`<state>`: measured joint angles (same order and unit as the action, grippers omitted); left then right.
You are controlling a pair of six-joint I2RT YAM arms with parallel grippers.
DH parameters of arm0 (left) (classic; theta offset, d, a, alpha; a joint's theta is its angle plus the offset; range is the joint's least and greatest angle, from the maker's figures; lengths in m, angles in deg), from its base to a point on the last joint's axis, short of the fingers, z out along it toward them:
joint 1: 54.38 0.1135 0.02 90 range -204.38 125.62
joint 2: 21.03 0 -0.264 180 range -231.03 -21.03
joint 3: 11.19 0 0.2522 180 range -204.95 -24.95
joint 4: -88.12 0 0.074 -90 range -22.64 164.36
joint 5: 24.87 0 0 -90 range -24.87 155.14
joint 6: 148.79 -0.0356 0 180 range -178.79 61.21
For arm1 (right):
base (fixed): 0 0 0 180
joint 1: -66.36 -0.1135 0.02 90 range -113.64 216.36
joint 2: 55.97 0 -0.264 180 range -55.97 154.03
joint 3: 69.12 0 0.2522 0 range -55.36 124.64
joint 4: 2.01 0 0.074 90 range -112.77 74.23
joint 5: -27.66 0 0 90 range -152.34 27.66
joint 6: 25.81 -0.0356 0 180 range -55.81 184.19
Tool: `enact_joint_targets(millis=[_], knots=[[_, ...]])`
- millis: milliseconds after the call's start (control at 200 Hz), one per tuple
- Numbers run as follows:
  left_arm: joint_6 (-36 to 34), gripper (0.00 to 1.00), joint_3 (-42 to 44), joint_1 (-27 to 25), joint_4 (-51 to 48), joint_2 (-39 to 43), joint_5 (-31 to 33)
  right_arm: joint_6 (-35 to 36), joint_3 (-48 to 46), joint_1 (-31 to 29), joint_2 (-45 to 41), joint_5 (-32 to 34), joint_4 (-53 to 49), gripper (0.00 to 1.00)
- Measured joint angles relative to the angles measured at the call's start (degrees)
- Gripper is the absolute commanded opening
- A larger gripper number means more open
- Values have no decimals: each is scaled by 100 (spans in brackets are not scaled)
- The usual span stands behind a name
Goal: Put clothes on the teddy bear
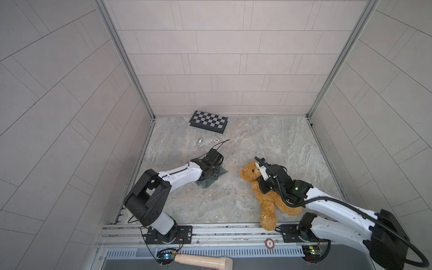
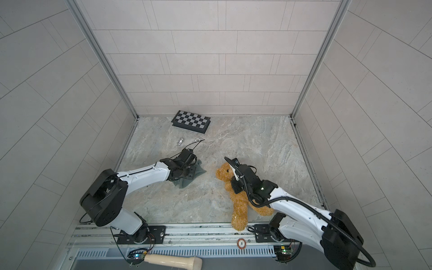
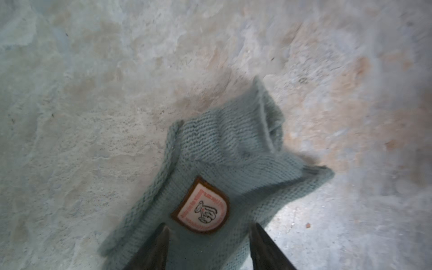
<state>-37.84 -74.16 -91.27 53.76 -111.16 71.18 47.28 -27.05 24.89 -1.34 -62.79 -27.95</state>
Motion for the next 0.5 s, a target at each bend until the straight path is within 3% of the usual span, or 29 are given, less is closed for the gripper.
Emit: enact_joint_targets(millis=[175,390,501], knots=[[-22,49,2,-127,-109,-22,118,236,-122,2,-516,-302,61,0],[-35,36,0,-151,-170,-83,195,431,-35,0,-236,-632,186,0],[-92,35,0,-151,-221,-79,240,481,-15,0,-168,-752,256,0]])
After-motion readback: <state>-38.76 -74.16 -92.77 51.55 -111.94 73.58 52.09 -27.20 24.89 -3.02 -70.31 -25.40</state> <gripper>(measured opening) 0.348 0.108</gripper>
